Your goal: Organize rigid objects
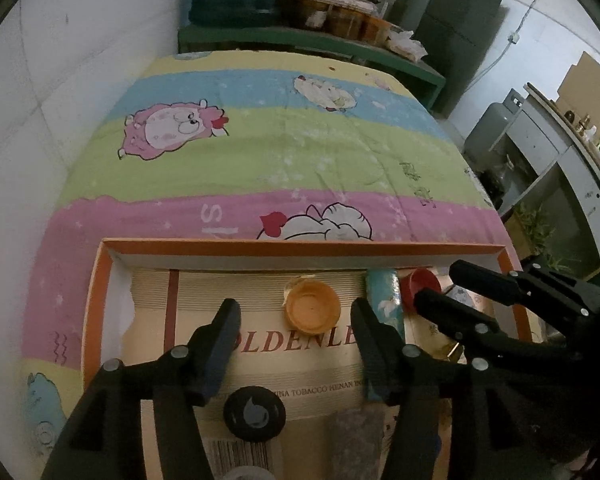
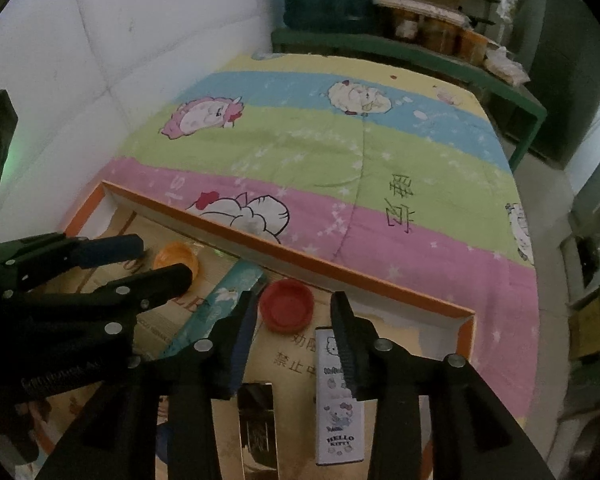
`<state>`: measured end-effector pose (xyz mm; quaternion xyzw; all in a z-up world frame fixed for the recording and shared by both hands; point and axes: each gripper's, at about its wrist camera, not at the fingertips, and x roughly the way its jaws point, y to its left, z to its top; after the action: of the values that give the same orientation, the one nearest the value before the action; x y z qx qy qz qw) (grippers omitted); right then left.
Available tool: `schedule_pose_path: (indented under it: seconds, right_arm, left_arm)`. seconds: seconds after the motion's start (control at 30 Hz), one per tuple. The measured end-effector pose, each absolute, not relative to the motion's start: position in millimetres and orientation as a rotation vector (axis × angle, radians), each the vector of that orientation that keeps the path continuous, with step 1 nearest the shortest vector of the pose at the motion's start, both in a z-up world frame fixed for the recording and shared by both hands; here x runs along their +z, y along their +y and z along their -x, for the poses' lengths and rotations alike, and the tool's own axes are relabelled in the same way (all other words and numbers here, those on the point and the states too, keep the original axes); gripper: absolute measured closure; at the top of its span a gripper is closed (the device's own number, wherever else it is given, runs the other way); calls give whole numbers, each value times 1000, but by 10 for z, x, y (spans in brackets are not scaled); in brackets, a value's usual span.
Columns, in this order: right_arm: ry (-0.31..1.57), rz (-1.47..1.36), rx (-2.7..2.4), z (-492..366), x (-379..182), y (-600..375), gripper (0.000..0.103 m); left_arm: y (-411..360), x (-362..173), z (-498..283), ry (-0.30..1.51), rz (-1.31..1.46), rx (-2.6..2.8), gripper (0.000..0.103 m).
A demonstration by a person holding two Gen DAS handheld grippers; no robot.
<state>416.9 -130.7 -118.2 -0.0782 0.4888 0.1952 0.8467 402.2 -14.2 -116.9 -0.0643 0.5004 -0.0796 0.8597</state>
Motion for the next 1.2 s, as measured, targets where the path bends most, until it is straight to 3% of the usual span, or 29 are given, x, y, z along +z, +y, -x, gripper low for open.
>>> schedule_pose_path:
  seconds: [0.43,0.57,1.2]
  right_arm:
    - [979,149,354,-3920,-975,-1424,44]
    - [952,149,333,-3776,-898,-1437,31]
    - [809,49,239,-2879,-499,-1483,27]
  left_arm:
    - [-113,-977,-3825,991,117,-160,36]
    - [-85,-904,-3705,958,117,-143,35]
    - [129,-661,-2845,846,89,-115,34]
